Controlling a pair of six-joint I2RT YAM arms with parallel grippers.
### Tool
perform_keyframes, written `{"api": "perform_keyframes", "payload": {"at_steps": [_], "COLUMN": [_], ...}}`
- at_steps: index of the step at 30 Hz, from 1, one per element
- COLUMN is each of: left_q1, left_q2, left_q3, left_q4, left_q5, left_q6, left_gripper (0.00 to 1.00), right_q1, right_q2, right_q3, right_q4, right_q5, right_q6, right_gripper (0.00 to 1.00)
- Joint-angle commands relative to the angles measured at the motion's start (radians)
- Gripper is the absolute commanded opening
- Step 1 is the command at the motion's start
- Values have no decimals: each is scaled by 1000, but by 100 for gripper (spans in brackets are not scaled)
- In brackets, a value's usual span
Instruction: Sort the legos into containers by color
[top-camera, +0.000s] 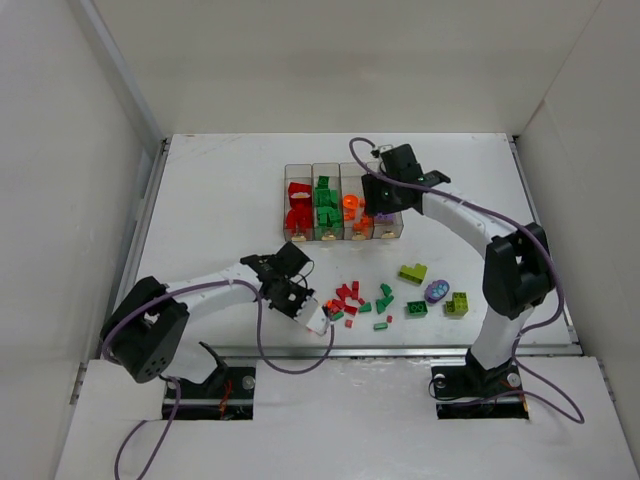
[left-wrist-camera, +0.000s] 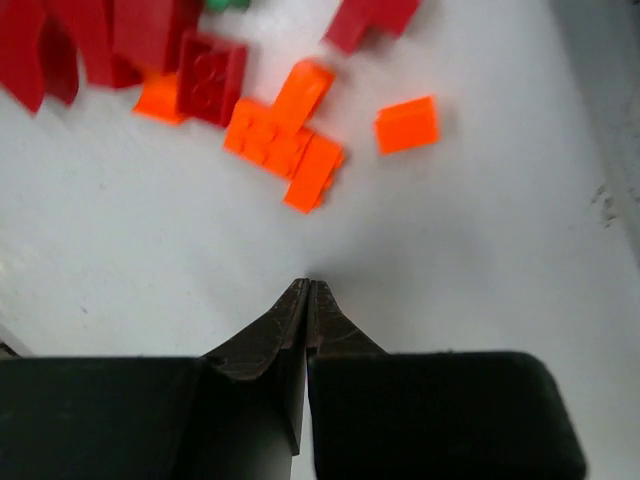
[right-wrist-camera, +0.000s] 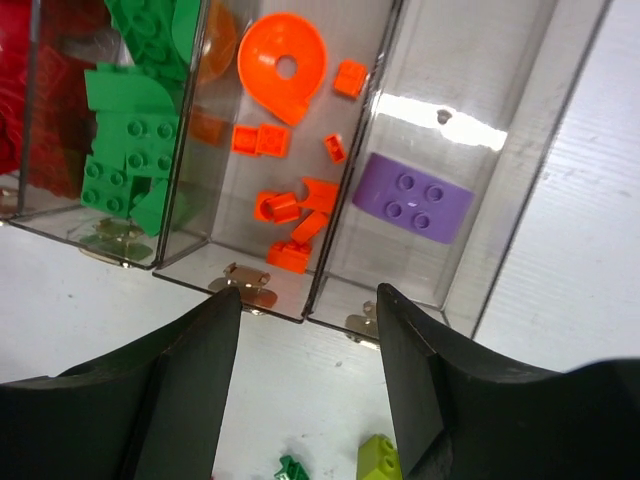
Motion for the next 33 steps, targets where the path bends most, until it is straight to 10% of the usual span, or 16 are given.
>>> {"api": "perform_keyframes", "payload": {"at_steps": [1,10,13,19,33], "left_q1": [60,92,102,140,129], "left_q2": [24,44,44,44,73], "left_q3": [89,110,101,101,78], "left_q4": [-70,-133,-172,-204,-153], "left_q5": [7,3,-11,12,91], "left_q6": [-59,-27,19,60,51], "left_gripper": [0,0,37,53,34], "right_q1": [-30,-59,-60,-60,-60], "right_q2": [-73,-73,-73,-73,-63], "right_q3": [9,6,-3,-21,-21], "right_q4": [65,74,74,74,83], "right_q5": [-46,-66,-66,-75,-75], "right_q6": [20,10,0,9,10], "right_gripper": [62,62,62,62,62]}}
